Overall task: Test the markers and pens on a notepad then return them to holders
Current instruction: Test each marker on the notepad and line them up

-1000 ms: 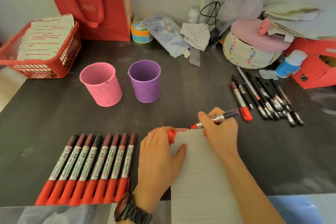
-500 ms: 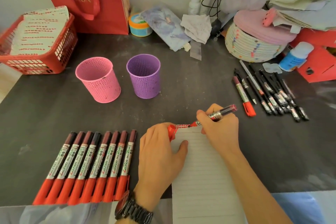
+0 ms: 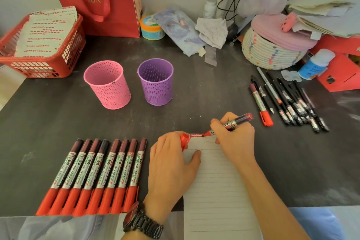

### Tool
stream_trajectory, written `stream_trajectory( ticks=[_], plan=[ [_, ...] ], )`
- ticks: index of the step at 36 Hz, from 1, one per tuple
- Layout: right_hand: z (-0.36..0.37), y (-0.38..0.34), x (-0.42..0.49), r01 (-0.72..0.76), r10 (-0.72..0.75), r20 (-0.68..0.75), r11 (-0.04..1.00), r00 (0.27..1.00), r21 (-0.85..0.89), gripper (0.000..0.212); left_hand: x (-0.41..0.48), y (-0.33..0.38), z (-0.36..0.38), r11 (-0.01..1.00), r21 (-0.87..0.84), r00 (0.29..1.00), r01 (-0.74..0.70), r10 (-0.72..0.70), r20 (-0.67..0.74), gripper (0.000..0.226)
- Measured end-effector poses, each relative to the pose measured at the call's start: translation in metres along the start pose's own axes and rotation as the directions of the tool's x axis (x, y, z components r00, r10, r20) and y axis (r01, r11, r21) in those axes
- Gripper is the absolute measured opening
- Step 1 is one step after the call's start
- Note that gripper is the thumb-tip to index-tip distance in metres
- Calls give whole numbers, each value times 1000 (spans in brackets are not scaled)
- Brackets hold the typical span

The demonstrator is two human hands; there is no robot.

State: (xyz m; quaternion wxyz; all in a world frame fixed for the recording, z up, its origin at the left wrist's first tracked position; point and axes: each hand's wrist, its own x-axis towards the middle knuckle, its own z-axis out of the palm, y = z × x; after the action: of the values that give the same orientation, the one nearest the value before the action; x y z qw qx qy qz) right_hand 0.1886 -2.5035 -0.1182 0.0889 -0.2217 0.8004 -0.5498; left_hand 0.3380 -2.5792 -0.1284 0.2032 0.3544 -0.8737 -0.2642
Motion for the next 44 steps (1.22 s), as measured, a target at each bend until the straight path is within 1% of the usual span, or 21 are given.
stream_trajectory(
  ticks=[6, 13, 25, 27, 30, 32, 35, 37, 39, 42, 44],
  plan=[
    [0, 0, 0, -5, 5, 2, 1000, 1000, 0, 34, 0, 1, -1, 1000, 3, 1000, 10, -10, 25, 38],
    [-1, -1, -1, -9, 9, -3, 1000, 1000, -5, 35, -1, 1, -2, 1000, 2, 1000, 7, -7, 19, 38],
    [0, 0, -2, -15, 15, -7, 1000, 1000, 24, 29, 0, -1, 0, 1000, 17, 1000, 2, -2, 21, 34],
    [-3, 0, -1, -34, 37, -39, 996, 999, 79, 27, 0, -2, 0, 1000, 19, 1000, 3, -4, 26, 34],
    [-11, -2, 2, -82, 107, -77, 956, 991, 281, 29, 0, -1, 0, 1000, 5, 999, 7, -7, 33, 33],
    [-15, -3, 3, -86, 120, -69, 923, 990, 375, 31, 0, -1, -1, 1000, 9, 999, 5, -5, 35, 32],
    [-18, -7, 3, -77, 108, -45, 893, 993, 443, 35, -1, -1, -2, 1000, 6, 999, 1, -1, 34, 32],
    [-20, -11, 2, -94, 107, -1, 872, 994, 480, 29, -1, -1, -2, 1000, 0, 999, -6, 6, 33, 31],
    [-26, -15, -2, -144, 110, 93, 820, 989, 554, 23, -2, -1, -2, 1000, -5, 999, -19, 19, 32, 31],
    [-39, -15, -13, -203, 72, 227, 747, 971, 632, 30, -3, 0, -3, 999, -26, 999, -31, 32, 20, 27],
    [-46, -13, -24, -217, 51, 267, 738, 962, 639, 30, -4, 1, -4, 997, -62, 999, -53, 53, -7, 23]
  ],
)
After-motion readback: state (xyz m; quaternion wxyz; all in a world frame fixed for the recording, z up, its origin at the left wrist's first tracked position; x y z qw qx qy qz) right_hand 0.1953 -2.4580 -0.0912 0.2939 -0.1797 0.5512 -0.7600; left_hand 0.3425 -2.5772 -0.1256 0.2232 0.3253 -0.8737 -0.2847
